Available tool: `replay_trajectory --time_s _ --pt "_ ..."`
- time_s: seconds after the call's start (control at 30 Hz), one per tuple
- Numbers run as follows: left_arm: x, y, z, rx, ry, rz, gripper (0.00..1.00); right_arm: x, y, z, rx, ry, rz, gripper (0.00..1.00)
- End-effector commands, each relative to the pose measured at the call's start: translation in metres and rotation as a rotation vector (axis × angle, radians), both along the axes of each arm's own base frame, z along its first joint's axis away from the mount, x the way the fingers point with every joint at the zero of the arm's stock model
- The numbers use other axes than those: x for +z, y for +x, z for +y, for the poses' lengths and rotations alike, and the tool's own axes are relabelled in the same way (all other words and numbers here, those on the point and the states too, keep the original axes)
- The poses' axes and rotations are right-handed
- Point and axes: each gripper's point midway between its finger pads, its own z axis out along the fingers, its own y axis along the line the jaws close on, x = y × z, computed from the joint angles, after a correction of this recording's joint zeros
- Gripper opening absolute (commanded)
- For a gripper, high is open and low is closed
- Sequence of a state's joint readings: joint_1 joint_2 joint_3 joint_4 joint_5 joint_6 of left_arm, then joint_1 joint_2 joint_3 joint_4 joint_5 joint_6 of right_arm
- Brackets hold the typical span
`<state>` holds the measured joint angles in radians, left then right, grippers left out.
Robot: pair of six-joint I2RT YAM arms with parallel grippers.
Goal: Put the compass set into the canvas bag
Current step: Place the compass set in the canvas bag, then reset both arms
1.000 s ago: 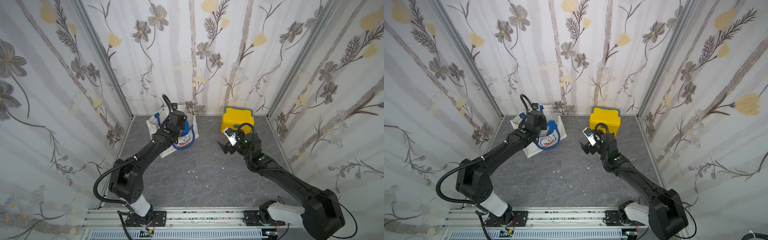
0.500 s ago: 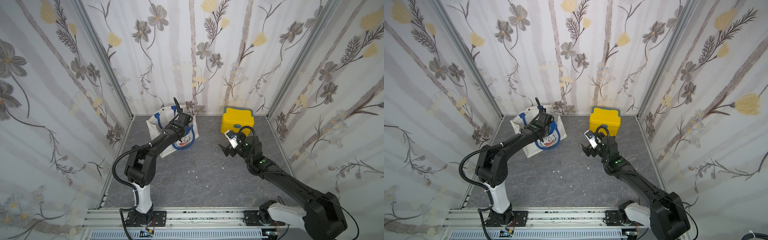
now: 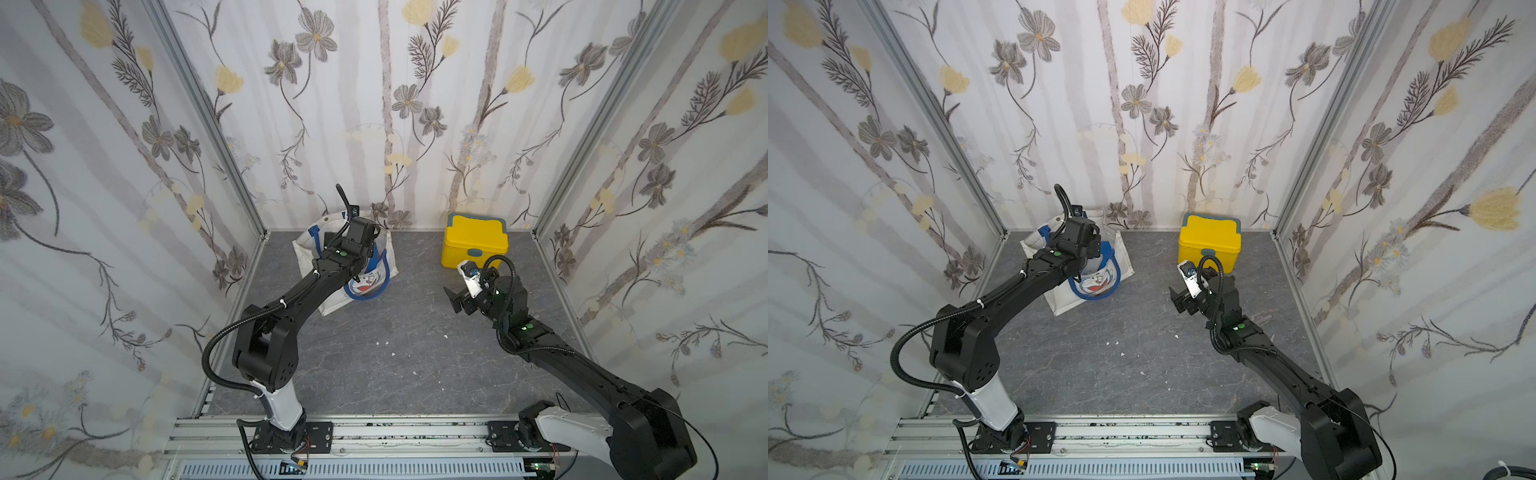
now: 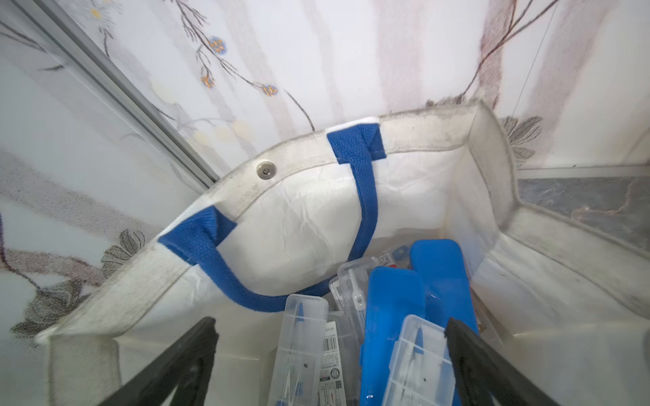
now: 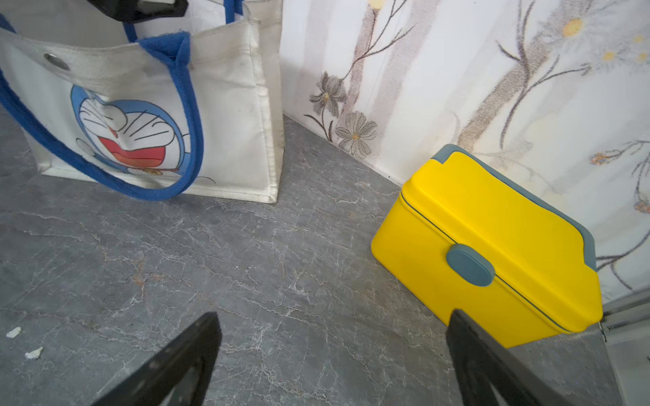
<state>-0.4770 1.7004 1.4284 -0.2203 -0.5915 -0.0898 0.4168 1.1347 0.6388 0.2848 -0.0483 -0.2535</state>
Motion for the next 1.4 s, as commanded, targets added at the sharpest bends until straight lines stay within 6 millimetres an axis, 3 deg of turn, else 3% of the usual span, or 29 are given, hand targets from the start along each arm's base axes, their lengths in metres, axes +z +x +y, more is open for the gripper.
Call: replay_trajectory --time_s 0.0,0.1,0.3,0.43,0.53,0.63,0.83,1.03,1.17,1.37 --pt "0.015 -0.013 0.002 0.009 -0.096 -0.116 1.0 0.007 0.006 -0.019 -0.102 0.075 -0.016 1.0" --pt "0.016 -0.041 0.011 -0.004 -0.156 -0.202 1.0 -0.005 0.008 -0.045 -0.192 0.119 0.027 0.99" --pt "0.041 -0.105 0.046 -0.006 -0.278 -0.437 1.0 -0.031 0.006 -0.101 -0.389 0.201 0.076 0.99" --pt "0.047 -0.135 0.065 0.005 -0.305 -0.512 1.0 -0.043 0.001 -0.128 -0.477 0.257 0.075 1.0" --pt "0.037 -0.151 0.083 0.073 -0.313 -0.529 1.0 -0.051 -0.002 -0.141 -0.525 0.265 0.063 0.99" --pt "0.014 -0.164 0.112 0.205 -0.281 -0.529 1.0 -0.059 -0.003 -0.152 -0.56 0.268 0.05 1.0" --pt "-0.028 -0.166 0.151 0.341 -0.251 -0.475 1.0 -0.07 -0.002 -0.165 -0.585 0.258 -0.02 1.0" --pt "-0.037 -0.175 0.176 0.394 -0.203 -0.564 1.0 -0.069 0.007 -0.162 -0.543 0.33 -0.097 1.0" --pt "-0.046 -0.166 0.18 0.371 -0.225 -0.576 1.0 -0.067 0.017 -0.163 -0.535 0.295 -0.124 0.99" --pt "-0.067 -0.149 0.185 0.383 -0.183 -0.558 1.0 -0.073 0.0 -0.165 -0.517 0.316 -0.215 0.99"
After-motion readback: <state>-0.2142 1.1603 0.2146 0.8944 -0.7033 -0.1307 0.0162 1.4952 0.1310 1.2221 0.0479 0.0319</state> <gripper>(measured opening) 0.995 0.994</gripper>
